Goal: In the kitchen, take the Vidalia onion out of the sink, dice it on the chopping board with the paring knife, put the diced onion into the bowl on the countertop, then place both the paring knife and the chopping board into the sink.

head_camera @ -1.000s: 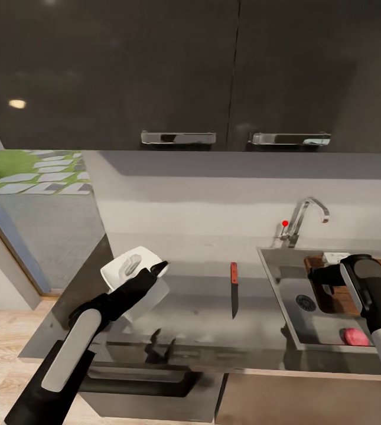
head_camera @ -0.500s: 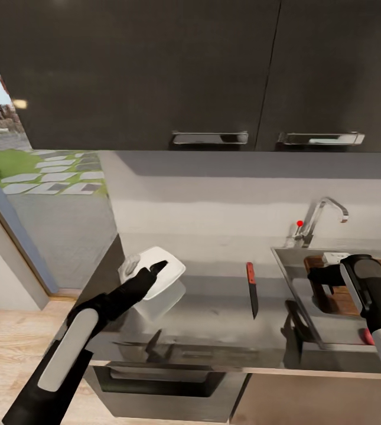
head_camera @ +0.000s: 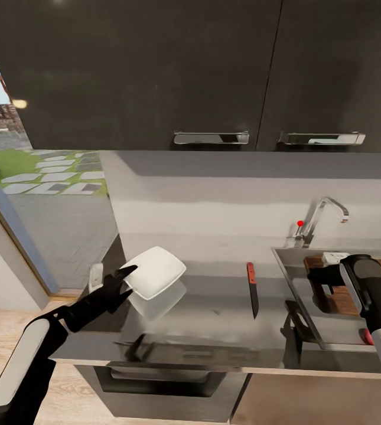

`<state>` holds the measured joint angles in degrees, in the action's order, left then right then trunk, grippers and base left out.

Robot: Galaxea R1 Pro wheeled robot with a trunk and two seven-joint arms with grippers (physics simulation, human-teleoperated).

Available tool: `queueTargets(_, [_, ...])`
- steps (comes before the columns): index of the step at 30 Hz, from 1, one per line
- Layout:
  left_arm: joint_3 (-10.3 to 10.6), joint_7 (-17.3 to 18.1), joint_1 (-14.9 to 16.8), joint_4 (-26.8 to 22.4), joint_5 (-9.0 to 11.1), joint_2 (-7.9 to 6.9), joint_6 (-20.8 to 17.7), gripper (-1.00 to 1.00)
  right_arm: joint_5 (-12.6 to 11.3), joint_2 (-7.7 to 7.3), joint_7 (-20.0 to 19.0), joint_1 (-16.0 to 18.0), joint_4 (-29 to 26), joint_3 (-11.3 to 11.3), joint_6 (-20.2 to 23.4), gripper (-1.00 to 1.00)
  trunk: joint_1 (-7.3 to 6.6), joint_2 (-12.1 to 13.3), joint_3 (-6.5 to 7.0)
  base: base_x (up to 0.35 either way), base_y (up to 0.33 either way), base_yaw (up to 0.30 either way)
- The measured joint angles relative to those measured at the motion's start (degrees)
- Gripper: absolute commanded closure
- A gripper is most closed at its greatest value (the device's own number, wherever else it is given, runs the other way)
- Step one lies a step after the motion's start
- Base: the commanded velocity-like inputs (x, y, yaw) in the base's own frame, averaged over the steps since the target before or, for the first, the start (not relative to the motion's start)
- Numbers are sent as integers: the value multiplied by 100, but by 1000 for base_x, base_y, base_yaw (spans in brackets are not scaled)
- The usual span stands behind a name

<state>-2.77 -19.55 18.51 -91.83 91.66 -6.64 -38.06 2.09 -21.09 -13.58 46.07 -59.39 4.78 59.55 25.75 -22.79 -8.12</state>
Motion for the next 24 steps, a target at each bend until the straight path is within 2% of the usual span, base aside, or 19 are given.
queueTargets(6, [-52, -358, -1, 32, 23, -6, -31, -100, 2, -8, -6, 1, -5, 6, -1, 100, 0, 0, 0, 0, 0, 0])
queueTargets(8, [-56, -411, -17, 40, 227, -57, -35, -100, -1, -8, -8, 1, -3, 4, 0, 100, 0, 0, 0, 0, 0, 0])
queueTargets(9, [-54, -552, -28, 45, 736, -288, -38, -100, 5, -4, -8, -1, -5, 2, -1, 100, 0, 0, 0, 0, 0, 0])
queueTargets(10, [-53, -607, -30, 46, 922, -365, -36, -100, -5, -3, -10, -1, -4, 1, 0, 100, 0, 0, 0, 0, 0, 0])
queueTargets(12, [-51, -912, -34, 42, 1613, -612, -24, -100, 2, -4, -10, -1, -5, 1, 2, 100, 0, 0, 0, 0, 0, 0])
queueTargets(13, [-53, -1102, -31, 41, 1880, -710, -12, -100, 3, -3, -10, 0, -6, 0, 4, 100, 0, 0, 0, 0, 0, 0])
queueTargets(15, [-93, -1369, -13, 44, 2126, -799, 5, -100, -2, -6, -10, 1, -6, 2, 7, 100, 0, 0, 0, 0, 0, 0])
queueTargets(16, [-278, -1622, 8, 57, 2250, -825, 14, -100, 3, -7, -8, 1, -7, 4, 7, 100, 0, 0, 0, 0, 0, 0])
queueTargets(18, [-511, -2074, 72, 73, 2347, -834, 21, -100, 1, -7, -10, 1, -7, 3, 8, 100, 0, 0, 0, 0, 0, 0])
queueTargets(19, [-554, -2191, 121, 78, 2357, -831, 24, -100, -3, -4, -10, 0, -7, 2, 8, 100, 0, 0, 0, 0, 0, 0])
queueTargets(24, [-556, -2394, 533, 229, 2332, -810, 34, -100, -1, -1, -9, -2, -7, 1, 8, 100, 0, 0, 0, 0, 0, 0])
